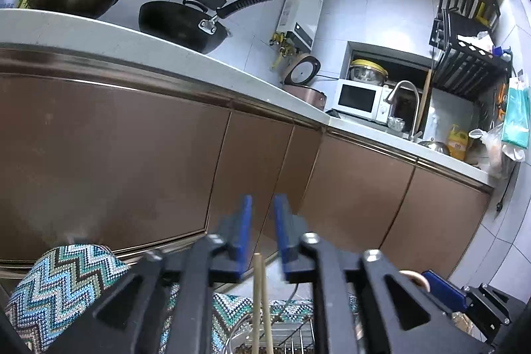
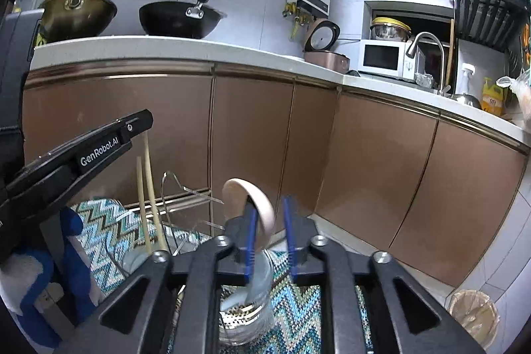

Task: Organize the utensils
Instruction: 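Carry the spoon and chopstick over the wire holder and release both, then move both tools back over the remaining chopsticks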

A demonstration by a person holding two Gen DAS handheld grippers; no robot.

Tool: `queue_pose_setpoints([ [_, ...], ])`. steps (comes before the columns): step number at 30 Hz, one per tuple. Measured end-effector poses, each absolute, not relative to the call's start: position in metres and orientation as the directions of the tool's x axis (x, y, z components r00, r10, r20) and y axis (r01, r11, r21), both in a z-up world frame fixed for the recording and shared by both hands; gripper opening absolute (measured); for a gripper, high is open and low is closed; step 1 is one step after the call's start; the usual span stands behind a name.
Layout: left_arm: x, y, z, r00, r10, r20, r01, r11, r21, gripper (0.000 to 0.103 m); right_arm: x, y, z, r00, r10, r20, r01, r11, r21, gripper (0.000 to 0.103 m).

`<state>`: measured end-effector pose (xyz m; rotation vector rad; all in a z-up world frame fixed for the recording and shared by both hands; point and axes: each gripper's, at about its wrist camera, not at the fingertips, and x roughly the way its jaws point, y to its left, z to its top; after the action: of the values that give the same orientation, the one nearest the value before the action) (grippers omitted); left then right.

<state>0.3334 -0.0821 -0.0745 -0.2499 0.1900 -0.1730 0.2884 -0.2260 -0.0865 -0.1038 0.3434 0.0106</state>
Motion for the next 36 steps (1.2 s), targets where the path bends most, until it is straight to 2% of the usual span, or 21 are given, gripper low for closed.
queue_pose_setpoints([
  [2,0.326,-0.077,-0.071,0.971,-0.186,-0.153,0.141,0.954,-0.263,0.031,0.283,-0.226,-0.084,0.946,-0.001,-0.324,-0.032,0.995,-0.096,0.035],
  [4,0.319,-0.073,-0.064,0.972,-0.182,-0.147,0.140,0.956,-0.258,0.032,0.275,-0.224,-0.077,0.952,-0.002,-0.305,-0.029,0.995,-0.098,0.038],
  [7,0.306,-0.065,-0.050,0.974,-0.176,-0.142,0.138,0.959,-0.248,0.036,0.262,-0.226,-0.065,0.959,-0.003,-0.283,-0.023,0.996,-0.089,0.040],
  [12,0.272,-0.049,-0.026,0.978,-0.151,-0.143,0.117,0.968,-0.224,0.049,0.235,-0.232,-0.046,0.965,-0.004,-0.261,-0.010,0.999,-0.053,0.040],
  [20,0.205,-0.019,-0.005,0.974,-0.111,-0.198,0.088,0.988,-0.123,0.050,0.183,-0.246,-0.012,0.975,0.001,-0.222,0.001,1.000,0.008,0.041],
  [26,0.167,0.017,0.005,0.964,-0.061,-0.258,0.029,0.992,-0.124,0.050,0.145,-0.251,0.008,0.980,0.010,-0.201,-0.001,0.999,0.047,0.044],
  [36,0.107,0.057,0.024,0.962,-0.016,-0.272,-0.014,0.994,-0.109,0.050,0.097,-0.244,0.014,0.978,0.037,-0.206,-0.020,0.997,0.081,0.044],
])
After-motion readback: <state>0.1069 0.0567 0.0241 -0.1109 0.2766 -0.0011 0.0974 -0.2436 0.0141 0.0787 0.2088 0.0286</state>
